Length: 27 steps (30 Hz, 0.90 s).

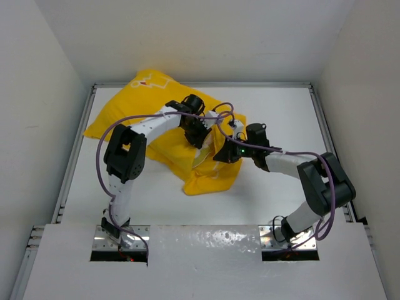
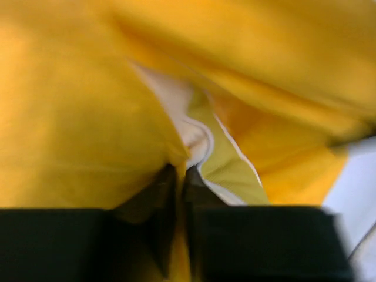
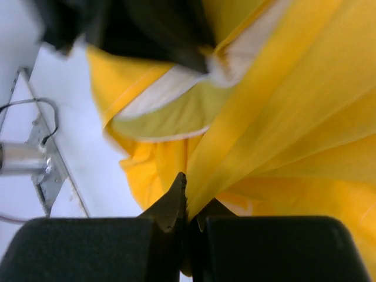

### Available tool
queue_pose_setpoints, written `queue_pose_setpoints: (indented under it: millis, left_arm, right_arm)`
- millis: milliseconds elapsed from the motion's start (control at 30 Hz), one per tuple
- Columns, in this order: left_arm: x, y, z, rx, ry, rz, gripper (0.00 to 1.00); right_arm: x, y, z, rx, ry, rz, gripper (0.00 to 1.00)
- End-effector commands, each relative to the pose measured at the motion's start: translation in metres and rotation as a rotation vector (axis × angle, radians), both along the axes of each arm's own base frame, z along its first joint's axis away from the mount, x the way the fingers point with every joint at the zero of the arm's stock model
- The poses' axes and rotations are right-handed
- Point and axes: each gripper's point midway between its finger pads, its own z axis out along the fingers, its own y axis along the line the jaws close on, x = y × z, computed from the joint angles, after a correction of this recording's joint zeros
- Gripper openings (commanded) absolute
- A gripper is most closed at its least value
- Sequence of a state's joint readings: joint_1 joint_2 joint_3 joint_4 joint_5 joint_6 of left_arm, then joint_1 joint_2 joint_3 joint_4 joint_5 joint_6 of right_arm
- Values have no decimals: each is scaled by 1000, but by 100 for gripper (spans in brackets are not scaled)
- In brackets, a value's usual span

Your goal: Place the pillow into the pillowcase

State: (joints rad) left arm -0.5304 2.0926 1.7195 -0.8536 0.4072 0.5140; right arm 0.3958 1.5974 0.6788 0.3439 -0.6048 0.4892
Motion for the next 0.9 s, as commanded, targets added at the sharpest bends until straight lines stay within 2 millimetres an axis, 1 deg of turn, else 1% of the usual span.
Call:
queue_pose_setpoints:
  millis: [0, 33, 67, 100, 133, 167, 200, 233, 267, 300, 333, 367, 400, 433, 467, 500, 533, 567, 600, 633, 667, 700, 733, 767, 800, 833, 867]
  left_arm:
    - [48, 21, -3, 83, -176, 189, 0]
    - [59, 20, 1, 81, -213, 214, 0]
    - [71, 15, 8, 50, -249, 245, 0]
    - [88, 14, 21, 21, -283, 283, 0]
    - [98, 14, 31, -17, -296, 311, 0]
    - [109, 9, 46, -78, -304, 352, 0]
    - [124, 14, 72, -146, -332, 390, 0]
    - [130, 8, 89, -216, -344, 393, 0]
    - [132, 8, 109, -258, -368, 408, 0]
    - [131, 4, 116, -278, -379, 396, 0]
    - [128, 0, 118, -284, -382, 377, 0]
    - [114, -15, 110, -256, -384, 294, 0]
    - [105, -20, 98, -213, -378, 251, 0]
    - [89, -26, 83, -177, -342, 199, 0]
    - [67, -34, 57, -143, -293, 135, 3]
    - [51, -40, 46, -163, -240, 93, 9]
    - [43, -44, 39, -179, -204, 85, 28]
    - [32, -45, 31, -191, -158, 70, 39]
    - [28, -48, 35, -220, -129, 60, 47]
    - [25, -45, 39, -221, -99, 62, 90]
    - [42, -40, 65, -263, -134, 81, 98]
    - [48, -38, 86, -315, -132, 86, 100]
    - [63, -33, 128, -379, -174, 120, 100]
    - [82, -11, 149, -414, -199, 175, 100]
    - [89, -2, 170, -445, -225, 192, 100]
    - [99, 10, 202, -464, -288, 225, 100]
    - [107, 26, 211, -439, -331, 264, 100]
  right_arm:
    - [-23, 18, 56, 196, -104, 183, 0]
    - [-32, 21, 67, 240, -104, 224, 0]
    - [-39, 24, 84, 281, -124, 261, 0]
    - [-50, 27, 101, 334, -112, 311, 0]
    - [-53, 28, 113, 356, -126, 331, 0]
    - [-60, 29, 130, 368, -174, 359, 0]
    - [-65, 28, 133, 363, -173, 370, 0]
    - [-69, 29, 143, 370, -196, 399, 0]
    - [-71, 28, 152, 370, -232, 418, 0]
    - [-72, 28, 158, 366, -230, 431, 0]
    - [-71, 29, 160, 357, -235, 435, 0]
    - [-67, 29, 162, 345, -254, 431, 0]
    - [-58, 30, 175, 345, -303, 424, 0]
    - [-47, 30, 180, 337, -335, 396, 0]
    - [-35, 30, 189, 338, -365, 370, 0]
    - [-15, 32, 197, 339, -380, 334, 0]
    - [9, 26, 199, 329, -398, 243, 0]
    - [30, 21, 200, 319, -398, 165, 0]
    - [54, 15, 189, 281, -362, 85, 0]
    - [80, -3, 175, 218, -347, -20, 0]
    - [106, -30, 139, 78, -236, -207, 1]
    - [134, -42, 128, 1, -208, -272, 24]
    - [151, -67, 110, -104, -180, -330, 42]
    - [153, -95, 81, -248, -63, -421, 54]
    - [176, -105, 99, -279, -90, -459, 66]
    - [186, -125, 79, -333, -31, -504, 71]
    - [189, -138, 79, -365, -2, -538, 80]
